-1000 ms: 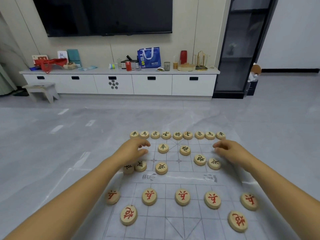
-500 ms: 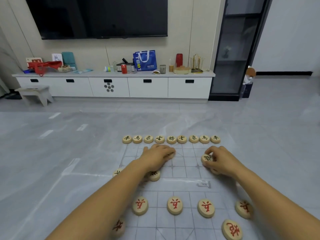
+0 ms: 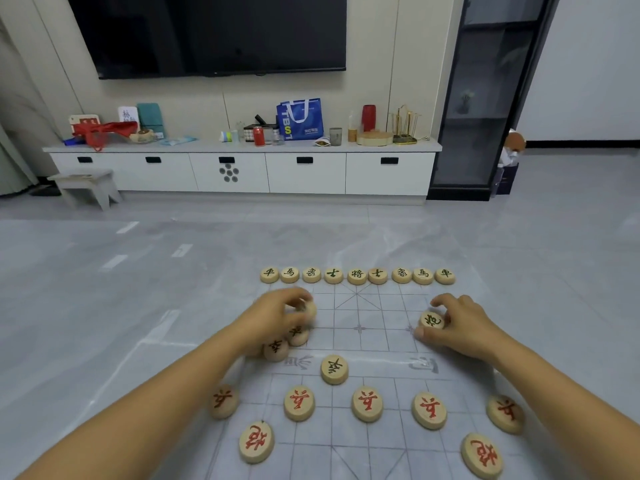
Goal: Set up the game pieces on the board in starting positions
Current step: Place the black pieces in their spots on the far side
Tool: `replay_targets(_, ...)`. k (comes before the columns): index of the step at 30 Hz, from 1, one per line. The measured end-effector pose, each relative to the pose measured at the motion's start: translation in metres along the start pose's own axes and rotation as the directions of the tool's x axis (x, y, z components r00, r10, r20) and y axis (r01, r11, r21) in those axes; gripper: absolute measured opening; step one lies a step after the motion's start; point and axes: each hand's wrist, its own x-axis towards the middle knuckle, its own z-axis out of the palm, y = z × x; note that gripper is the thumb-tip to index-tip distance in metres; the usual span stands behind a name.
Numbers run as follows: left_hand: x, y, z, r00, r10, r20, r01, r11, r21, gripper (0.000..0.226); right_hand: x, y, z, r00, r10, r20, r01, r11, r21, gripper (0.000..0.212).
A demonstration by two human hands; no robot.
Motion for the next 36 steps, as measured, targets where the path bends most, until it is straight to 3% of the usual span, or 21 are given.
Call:
replay_targets(3,0.012,-0.026,-0.025,0.963,-0.168,-0.21,0.166,0.986,-0.029,0.021,-0.002,0.006,-0.006,0.995,-0.079,0.056,0.079,0.997,0.005,0.048)
replay_targets(6,0.018,-0.042,-0.035,0.936,-0.245,-0.251,0.275,0.957,0.09,0.029,0.004,0.011,-0.003,0.999,-0.045,-0.022,0.046,0.997,0.067,0.031)
replay_targets(9,0.02,-0.039,-0.028,0.928,-0.258,-0.268,0.292,0.952,0.093,0.031,0.013,0.017,-0.003,0.986,0.079,-0.146,-0.046,0.975,0.217,0.03)
replay_targets(14,0.026,-0.021,-0.009,0.941,-0.288,-0.176,0.305,0.949,0.078,0.034,0.029,0.016,0.0,0.978,0.077,-0.196,-0.054,0.991,0.122,0.034)
replay_targets(21,0.02,-0.027,-0.035,0.947,-0.321,-0.008,0.321,0.944,0.075,0.051,0.027,0.024,-0.003,0.998,0.037,-0.043,-0.014,0.897,0.443,0.045)
replay_targets(25,0.016,-0.031,-0.031,0.964,-0.265,-0.003,0.264,0.959,0.103,0.049,0.026,0.023,-0.002,0.997,0.019,-0.069,0.012,0.907,0.421,0.032)
replay_targets(30,0.025,-0.031,-0.019,0.976,-0.216,-0.021,0.216,0.968,0.128,0.049,0.02,0.021,-0.001,0.993,0.037,-0.116,0.022,0.882,0.47,0.031)
replay_targets(33,0.029,-0.036,-0.014,0.966,-0.256,-0.047,0.259,0.961,0.096,0.051,0.017,0.025,0.001,0.975,0.093,-0.204,0.037,0.832,0.554,0.027)
replay_targets(36,0.031,-0.042,-0.01,0.956,-0.281,-0.081,0.286,0.957,0.059,0.046,0.015,0.031,-0.002,0.95,0.173,-0.261,0.06,0.717,0.694,0.031)
